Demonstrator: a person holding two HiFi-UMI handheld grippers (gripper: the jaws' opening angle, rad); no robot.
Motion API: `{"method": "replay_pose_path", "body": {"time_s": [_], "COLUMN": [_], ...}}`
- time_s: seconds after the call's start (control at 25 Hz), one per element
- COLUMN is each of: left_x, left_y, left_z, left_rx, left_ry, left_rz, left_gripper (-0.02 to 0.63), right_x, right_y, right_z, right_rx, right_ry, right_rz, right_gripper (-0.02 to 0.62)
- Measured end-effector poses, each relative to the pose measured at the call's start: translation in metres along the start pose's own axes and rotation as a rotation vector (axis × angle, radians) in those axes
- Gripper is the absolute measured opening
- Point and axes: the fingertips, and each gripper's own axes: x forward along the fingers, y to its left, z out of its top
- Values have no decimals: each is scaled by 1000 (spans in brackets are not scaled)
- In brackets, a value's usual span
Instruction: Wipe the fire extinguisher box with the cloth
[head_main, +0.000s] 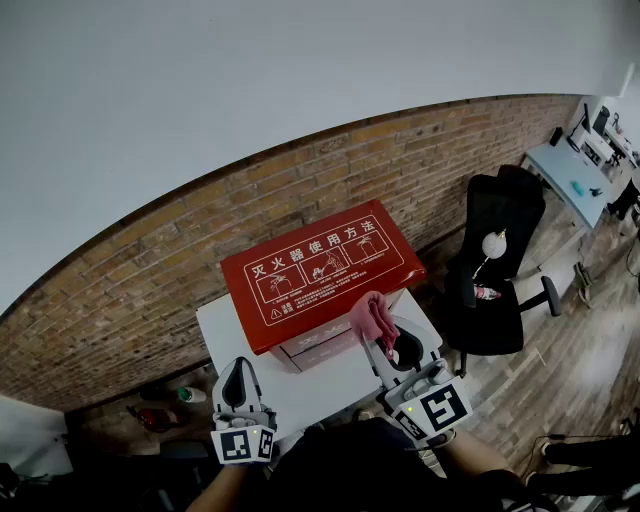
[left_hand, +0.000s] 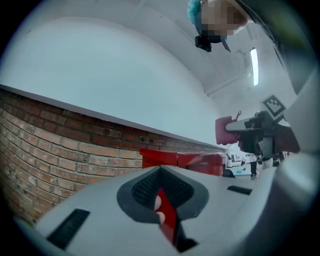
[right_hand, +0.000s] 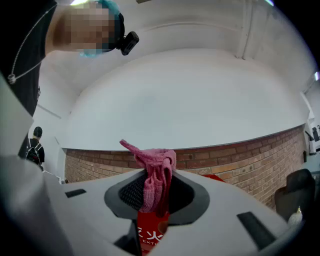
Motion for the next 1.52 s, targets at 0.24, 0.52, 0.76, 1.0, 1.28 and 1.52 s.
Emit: {"method": "replay_pose_path", "body": {"time_s": [0.24,0.52,0.76,1.0,1.28,1.52], "left_x": [3,0,-6,-17,-16,-11], "left_y": [19,30,48,63,77,79], "left_z": [-7,-10,-18,-30,-36,-38], "left_rx": [-28,-49,-72,-105,-102,-109], "left_ry": [-5,7,25,45,54,47], "left_rz": [-65,-109,-103,-78,-40,27], "left_gripper": [20,19,20,20,20,20], "right_x": [14,35,68,94,114,118], "right_y": [26,70,121,147,151,145], "right_z": [-7,-3,-1,-3,-27,-42], "right_rx": [-33,-26,7,-6,35,-34], "right_ry": [-13,-6,-11,-14,11,91], "right_rz": [-23,43,128,159,165,139], "right_gripper": [104,104,104,104,104,104]}}
